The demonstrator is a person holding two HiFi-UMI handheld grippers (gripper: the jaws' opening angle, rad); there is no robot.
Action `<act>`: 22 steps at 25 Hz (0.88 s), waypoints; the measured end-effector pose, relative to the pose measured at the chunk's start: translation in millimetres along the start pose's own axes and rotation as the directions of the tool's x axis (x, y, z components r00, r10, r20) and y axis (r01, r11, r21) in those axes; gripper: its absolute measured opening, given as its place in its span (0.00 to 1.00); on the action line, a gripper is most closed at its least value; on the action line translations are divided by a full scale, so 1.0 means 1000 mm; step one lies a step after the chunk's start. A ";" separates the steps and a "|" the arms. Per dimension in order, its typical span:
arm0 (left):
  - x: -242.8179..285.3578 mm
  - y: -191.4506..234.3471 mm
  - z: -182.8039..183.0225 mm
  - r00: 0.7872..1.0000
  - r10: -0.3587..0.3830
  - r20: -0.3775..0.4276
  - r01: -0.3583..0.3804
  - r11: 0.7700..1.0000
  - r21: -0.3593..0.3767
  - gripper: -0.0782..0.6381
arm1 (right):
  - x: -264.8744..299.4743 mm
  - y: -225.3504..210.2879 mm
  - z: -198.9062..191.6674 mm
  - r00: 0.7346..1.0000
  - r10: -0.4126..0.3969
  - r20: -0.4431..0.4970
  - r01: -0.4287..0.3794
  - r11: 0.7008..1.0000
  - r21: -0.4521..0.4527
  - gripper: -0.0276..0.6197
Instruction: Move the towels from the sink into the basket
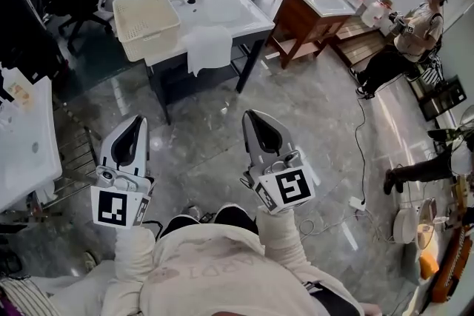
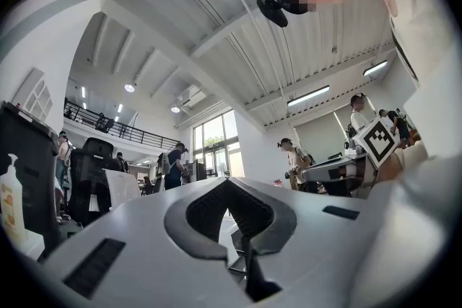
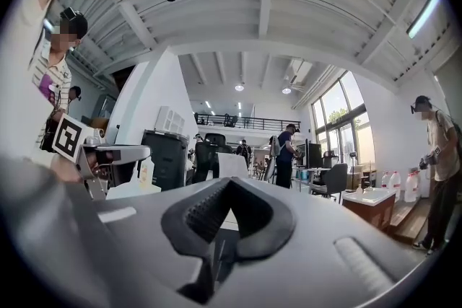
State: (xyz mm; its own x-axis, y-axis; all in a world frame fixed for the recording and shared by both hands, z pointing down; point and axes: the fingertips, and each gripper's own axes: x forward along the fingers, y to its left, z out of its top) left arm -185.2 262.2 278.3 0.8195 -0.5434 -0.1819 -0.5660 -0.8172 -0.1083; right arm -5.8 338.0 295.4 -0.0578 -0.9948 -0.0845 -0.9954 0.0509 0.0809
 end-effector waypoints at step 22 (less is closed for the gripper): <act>0.112 0.064 -0.034 1.000 0.024 0.012 -0.023 1.000 -0.021 0.12 | 0.118 -0.070 -0.023 1.000 0.016 -0.021 -0.016 1.000 -0.010 0.06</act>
State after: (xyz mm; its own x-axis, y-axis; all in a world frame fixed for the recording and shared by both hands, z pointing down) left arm -126.5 142.5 284.4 0.8047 -0.5602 -0.1965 -0.5831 -0.8081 -0.0838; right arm 58.9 215.0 302.4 -0.0719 -0.9955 -0.0624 -0.9936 0.0660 0.0919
